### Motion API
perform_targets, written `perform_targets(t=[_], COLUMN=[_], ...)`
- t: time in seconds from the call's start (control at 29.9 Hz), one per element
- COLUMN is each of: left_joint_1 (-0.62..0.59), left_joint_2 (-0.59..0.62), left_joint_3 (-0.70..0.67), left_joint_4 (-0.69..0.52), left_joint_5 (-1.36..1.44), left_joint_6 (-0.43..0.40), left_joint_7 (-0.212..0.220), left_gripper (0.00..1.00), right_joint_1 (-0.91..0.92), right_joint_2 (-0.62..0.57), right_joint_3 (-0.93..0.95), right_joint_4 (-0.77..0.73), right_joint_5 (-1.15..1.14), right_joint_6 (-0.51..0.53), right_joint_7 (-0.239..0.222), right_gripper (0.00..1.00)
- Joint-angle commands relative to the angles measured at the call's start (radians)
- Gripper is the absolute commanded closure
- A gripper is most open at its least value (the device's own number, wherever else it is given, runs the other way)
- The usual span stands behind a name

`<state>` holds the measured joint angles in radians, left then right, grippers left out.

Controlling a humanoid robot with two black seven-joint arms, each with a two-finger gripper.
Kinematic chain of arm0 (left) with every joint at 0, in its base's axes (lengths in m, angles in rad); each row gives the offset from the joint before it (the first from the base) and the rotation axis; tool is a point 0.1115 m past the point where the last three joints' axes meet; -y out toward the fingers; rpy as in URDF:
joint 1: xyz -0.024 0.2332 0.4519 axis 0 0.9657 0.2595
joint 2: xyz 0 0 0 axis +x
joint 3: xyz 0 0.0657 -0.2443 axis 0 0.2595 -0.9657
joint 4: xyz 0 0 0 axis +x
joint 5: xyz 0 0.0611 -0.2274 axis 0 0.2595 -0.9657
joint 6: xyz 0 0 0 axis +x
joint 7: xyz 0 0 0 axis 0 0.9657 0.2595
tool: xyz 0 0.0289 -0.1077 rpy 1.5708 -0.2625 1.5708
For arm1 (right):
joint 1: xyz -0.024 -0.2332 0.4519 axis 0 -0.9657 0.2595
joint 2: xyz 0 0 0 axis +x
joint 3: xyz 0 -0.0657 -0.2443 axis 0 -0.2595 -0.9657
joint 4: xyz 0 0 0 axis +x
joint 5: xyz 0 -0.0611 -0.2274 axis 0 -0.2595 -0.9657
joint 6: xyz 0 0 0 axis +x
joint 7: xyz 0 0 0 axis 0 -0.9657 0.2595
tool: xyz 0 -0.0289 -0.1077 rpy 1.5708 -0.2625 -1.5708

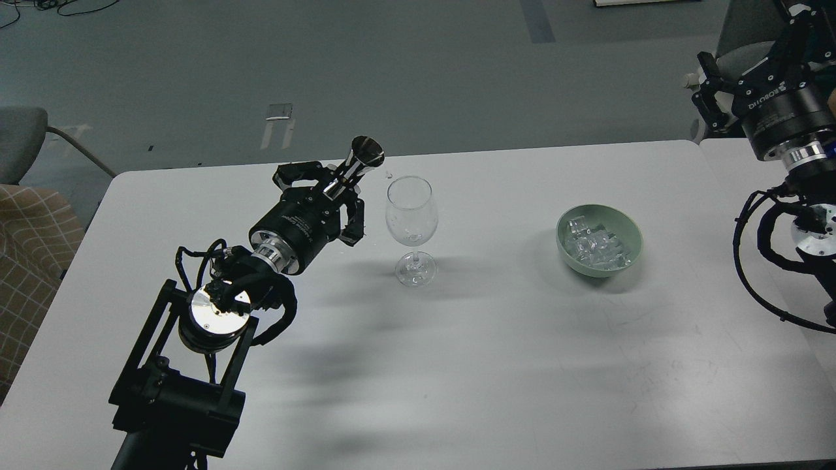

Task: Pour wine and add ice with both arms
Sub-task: 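Lift the jigger with the left gripper toward the wine glass, then tilt the jigger over the wine glass rim with the left gripper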

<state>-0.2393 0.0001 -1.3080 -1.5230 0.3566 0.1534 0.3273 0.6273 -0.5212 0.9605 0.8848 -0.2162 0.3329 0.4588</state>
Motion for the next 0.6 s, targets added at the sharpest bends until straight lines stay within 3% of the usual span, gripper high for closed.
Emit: perform_targets(t=[0.0,0.57], left_joint_1=[0.0,0.006], left_joint_2=[0.0,0.0], left_joint_3=[0.012,0.027], left_joint_4=[-0.006,-0.031], left_joint_5=[0.028,0.084], left_joint_6=[0.0,-0.003], left_joint_7=[0.001,0.009], left_gripper=[0.95,0.95], right_joint_1=[0.0,-0.001], right_joint_2=[0.0,0.001], right_joint_3=[0.0,0.001], right_joint_4=[0.0,0.0], right_joint_5=[0.0,0.0], right_joint_6=[0.0,0.0], right_joint_7=[0.0,0.0], right_gripper=[0.0,0.0])
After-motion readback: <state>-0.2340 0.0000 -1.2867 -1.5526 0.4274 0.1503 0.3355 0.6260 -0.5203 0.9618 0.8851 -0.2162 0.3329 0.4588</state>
